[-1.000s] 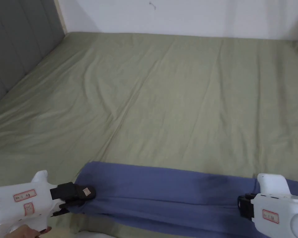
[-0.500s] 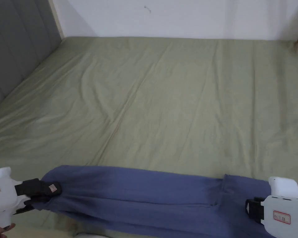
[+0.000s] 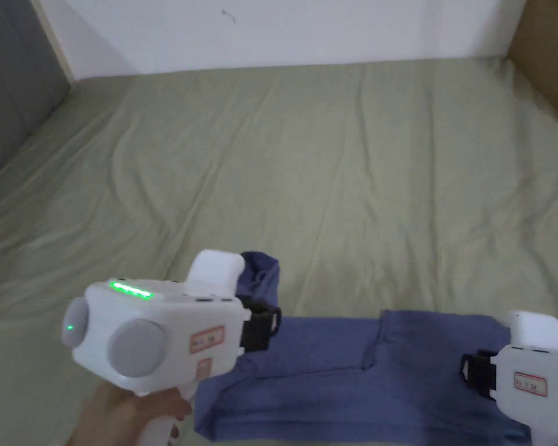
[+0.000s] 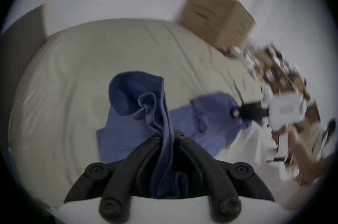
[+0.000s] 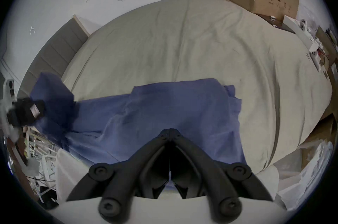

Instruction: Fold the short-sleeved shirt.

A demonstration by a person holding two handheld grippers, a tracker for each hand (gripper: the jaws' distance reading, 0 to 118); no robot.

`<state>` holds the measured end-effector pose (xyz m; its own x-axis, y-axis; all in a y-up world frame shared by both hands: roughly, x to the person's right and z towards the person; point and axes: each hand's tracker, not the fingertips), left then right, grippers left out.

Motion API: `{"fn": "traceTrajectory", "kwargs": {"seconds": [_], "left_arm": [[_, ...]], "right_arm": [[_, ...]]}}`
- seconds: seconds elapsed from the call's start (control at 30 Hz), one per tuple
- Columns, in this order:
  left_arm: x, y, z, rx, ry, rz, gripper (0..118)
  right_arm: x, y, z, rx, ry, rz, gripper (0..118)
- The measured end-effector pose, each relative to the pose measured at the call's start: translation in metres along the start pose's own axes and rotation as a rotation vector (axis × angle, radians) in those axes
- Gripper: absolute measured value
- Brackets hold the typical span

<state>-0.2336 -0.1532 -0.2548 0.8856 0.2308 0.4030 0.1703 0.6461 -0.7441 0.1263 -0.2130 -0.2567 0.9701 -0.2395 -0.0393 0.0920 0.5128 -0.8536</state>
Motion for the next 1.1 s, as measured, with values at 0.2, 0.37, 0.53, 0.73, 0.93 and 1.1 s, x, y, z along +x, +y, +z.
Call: {"fn": "traceTrajectory", "kwargs": {"seconds": [0.2,0.37,0.53,0.73,0.93,1.1], "left_arm": [[0.026,-0.029,-0.073,-0.133,-0.058,0.04,54],[0.009,-0.043,-0.063,-0.119,-0.136,0.174,102],[-0.043,-0.059,-0.037,-0.049,-0.276,0.491,79],[-0.074,-0.073,-0.038,-0.037,-0.107,0.574,0],[-0.044,-0.076,-0.071,-0.077,-0.145,0.575,0],[-0.007,-0.072,-0.086,-0.132,-0.208,0.472,0]], "right_arm": [[0.026,-0.01,0.009,-0.001,-0.011,-0.079,0],[0.037,-0.013,0.012,0.004,-0.039,-0.093,0],[0.035,-0.012,0.011,0.009,-0.036,-0.106,0],[0.02,-0.012,0.013,0.024,-0.006,-0.07,0],[0.014,-0.012,0.011,0.02,0.009,-0.053,0],[0.011,-0.018,0.011,-0.003,0.01,-0.035,0]]}}
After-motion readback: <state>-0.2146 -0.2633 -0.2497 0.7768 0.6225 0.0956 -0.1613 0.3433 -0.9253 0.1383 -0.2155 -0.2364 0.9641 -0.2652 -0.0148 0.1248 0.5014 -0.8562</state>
